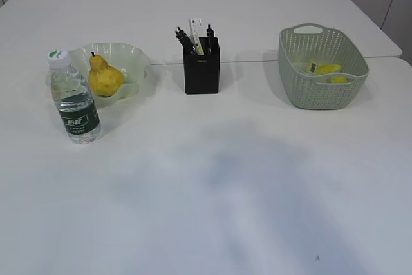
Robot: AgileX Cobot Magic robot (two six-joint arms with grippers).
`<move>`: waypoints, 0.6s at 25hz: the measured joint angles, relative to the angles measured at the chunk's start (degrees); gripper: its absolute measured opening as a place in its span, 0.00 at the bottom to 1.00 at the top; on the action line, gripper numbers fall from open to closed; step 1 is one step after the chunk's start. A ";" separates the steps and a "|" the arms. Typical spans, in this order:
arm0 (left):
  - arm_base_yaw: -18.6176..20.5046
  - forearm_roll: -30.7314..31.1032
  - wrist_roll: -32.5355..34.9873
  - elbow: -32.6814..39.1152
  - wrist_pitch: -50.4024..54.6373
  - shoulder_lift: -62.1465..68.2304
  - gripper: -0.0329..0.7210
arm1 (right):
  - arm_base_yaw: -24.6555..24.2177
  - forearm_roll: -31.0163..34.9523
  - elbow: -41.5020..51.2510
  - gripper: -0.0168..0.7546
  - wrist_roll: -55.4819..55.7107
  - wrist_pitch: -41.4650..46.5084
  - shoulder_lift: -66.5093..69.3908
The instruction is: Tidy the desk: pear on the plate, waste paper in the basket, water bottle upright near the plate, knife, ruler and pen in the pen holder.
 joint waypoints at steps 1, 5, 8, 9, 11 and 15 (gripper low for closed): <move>0.00 -1.13 1.28 -0.23 0.00 -0.14 0.69 | 0.00 0.00 1.47 0.75 0.00 0.00 -1.52; 0.00 -6.75 6.87 -1.11 0.03 -1.33 0.68 | 0.00 0.08 5.88 0.75 -1.84 0.09 -9.07; 0.00 -9.97 11.44 -1.20 0.13 -3.02 0.67 | 0.00 -0.15 10.58 0.75 -2.89 0.09 -15.63; 0.00 -11.24 12.55 -1.20 0.25 -3.69 0.66 | 0.00 -0.24 12.79 0.75 -3.47 -0.08 -18.36; 0.00 -13.66 14.69 -1.20 0.25 -4.97 0.65 | 0.00 -0.24 17.34 0.75 -4.64 -1.99 -23.56; 0.00 -17.16 16.28 0.31 0.25 -8.02 0.65 | 0.00 -0.24 26.71 0.75 -6.56 -6.45 -33.85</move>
